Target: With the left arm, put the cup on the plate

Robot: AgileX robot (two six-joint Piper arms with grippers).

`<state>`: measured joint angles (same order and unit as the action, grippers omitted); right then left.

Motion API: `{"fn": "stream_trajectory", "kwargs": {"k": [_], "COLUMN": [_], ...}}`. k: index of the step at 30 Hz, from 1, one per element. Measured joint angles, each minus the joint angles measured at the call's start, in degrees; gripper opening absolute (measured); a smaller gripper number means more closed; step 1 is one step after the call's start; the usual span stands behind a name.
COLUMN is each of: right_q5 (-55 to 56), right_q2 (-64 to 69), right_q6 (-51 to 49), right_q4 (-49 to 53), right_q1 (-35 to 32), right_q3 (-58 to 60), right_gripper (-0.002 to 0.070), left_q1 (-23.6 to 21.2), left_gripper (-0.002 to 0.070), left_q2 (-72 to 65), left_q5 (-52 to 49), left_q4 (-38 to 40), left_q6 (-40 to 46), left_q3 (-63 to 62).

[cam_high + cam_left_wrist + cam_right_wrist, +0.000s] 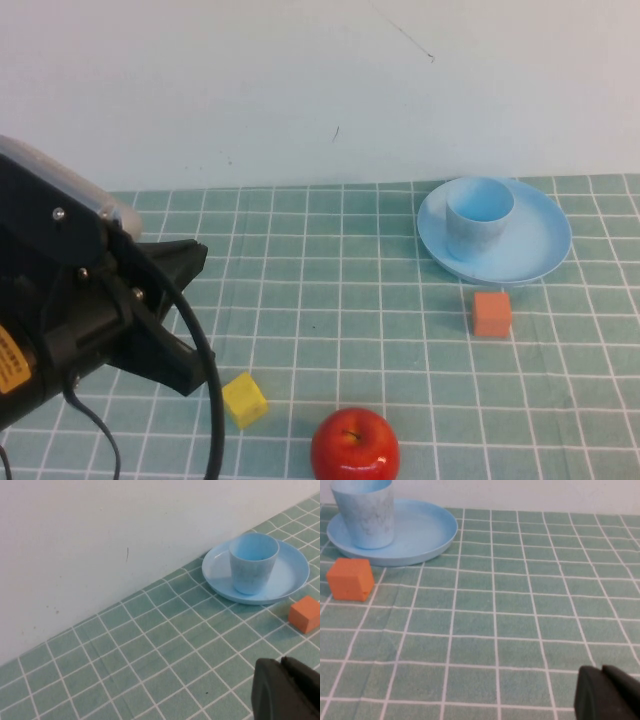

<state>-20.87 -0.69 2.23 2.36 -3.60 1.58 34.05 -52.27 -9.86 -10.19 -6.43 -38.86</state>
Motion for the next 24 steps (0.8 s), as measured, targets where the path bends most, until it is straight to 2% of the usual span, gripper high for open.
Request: {"fn": "stream_trajectory", "kwargs": {"k": [7, 11, 14, 24], "right_q5": [0.0, 0.0, 0.0, 0.0], "right_q2": [0.0, 0.0, 0.0, 0.0], "right_q6": [0.0, 0.0, 0.0, 0.0], "right_q4": [0.0, 0.0, 0.0, 0.0], "right_q1": [0.0, 0.0, 0.0, 0.0], "right_q3": [0.0, 0.0, 0.0, 0.0], "right_gripper": [-0.0002, -0.0002, -0.0002, -0.0002], "left_q1": [-1.7, -4.7, -8.0, -23.5], "left_gripper": [0.0000, 0.0000, 0.0000, -0.0001], "left_q2": [2.2, 10.5, 18.2, 46.7], "left_q5": [-1.4, -4.0, -4.6, -5.7], "left_q4": [-0.1, -0.1, -0.1, 4.0], "left_q6": [-2.3, -2.8, -2.9, -3.0], "left_q3": [0.5, 3.0, 7.3, 30.1]}}
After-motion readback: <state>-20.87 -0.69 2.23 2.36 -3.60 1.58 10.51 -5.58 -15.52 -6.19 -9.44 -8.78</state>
